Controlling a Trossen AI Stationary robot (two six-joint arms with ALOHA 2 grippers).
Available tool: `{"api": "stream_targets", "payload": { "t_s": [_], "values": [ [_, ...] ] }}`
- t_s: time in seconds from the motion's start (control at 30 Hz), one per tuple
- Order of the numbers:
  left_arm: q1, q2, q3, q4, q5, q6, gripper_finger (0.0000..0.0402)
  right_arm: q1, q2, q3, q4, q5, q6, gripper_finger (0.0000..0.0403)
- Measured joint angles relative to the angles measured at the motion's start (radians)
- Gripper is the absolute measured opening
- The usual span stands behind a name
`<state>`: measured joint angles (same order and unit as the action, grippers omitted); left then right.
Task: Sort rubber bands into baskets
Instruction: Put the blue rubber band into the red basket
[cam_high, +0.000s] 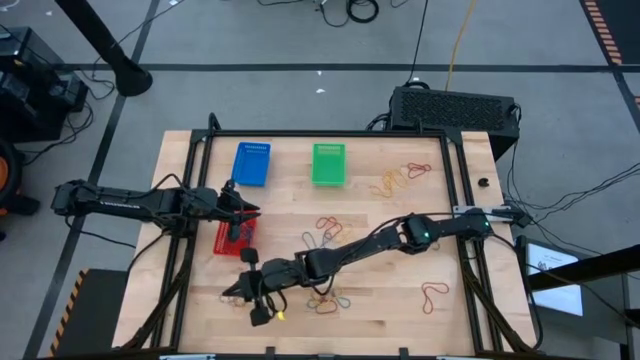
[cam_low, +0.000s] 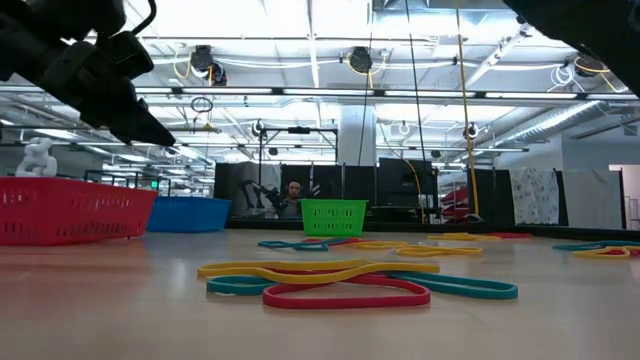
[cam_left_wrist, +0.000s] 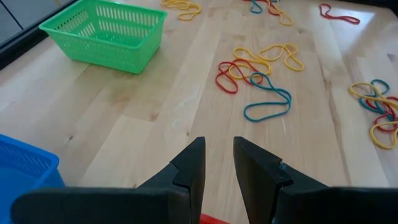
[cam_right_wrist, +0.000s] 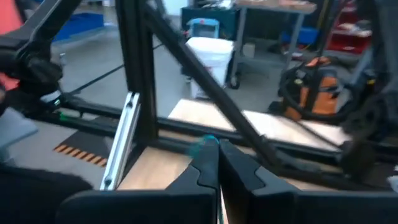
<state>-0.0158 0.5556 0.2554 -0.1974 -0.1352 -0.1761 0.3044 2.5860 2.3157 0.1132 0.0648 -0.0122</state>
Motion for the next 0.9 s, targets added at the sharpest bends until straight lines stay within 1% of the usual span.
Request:
{"api": "stream_targets", "payload": {
  "t_s": [0.1, 0.27, 0.33, 0.4, 0.43, 0.53, 0.63, 0.77, 0.9],
  "values": [
    [0.000, 0.000, 0.000, -0.005, 0.000, 0.000, 0.0090, 0.001, -0.004, 0.001, -0.008, 0.061, -0.009, 0.0000],
    [0.000, 0.000, 0.000, -0.007, 0.000, -0.002, 0.0090, -0.022, -0.001, 0.000, -0.036, 0.123, -0.070, 0.0000],
    [0.000, 0.000, 0.000, -0.008, -0.022, -0.003, 0.0090, -0.038, -0.001, 0.000, -0.030, 0.141, -0.082, 0.0000],
    [0.000, 0.000, 0.000, -0.016, -0.092, -0.017, 0.0090, -0.060, -0.001, 0.000, -0.024, 0.143, -0.082, 0.0000],
    [0.001, 0.000, 0.000, -0.024, -0.148, -0.025, 0.0090, -0.070, -0.001, 0.000, -0.024, 0.146, -0.081, 0.0000],
    [0.005, -0.003, 0.000, -0.029, -0.327, -0.027, 0.0090, -0.097, -0.001, 0.000, -0.036, 0.202, -0.075, 0.0000],
    [0.009, -0.005, 0.000, -0.003, -0.485, -0.009, 0.0090, -0.122, -0.001, 0.000, -0.038, 0.252, -0.078, 0.0000],
    [0.033, -0.005, 0.000, -0.002, -0.628, 0.007, 0.0090, -0.153, -0.001, 0.000, -0.032, 0.250, -0.079, 0.0000],
    [0.073, -0.001, 0.000, -0.044, -0.716, 0.008, 0.0090, -0.182, -0.001, 0.000, -0.026, 0.248, -0.081, 0.0000]
  ]
}}
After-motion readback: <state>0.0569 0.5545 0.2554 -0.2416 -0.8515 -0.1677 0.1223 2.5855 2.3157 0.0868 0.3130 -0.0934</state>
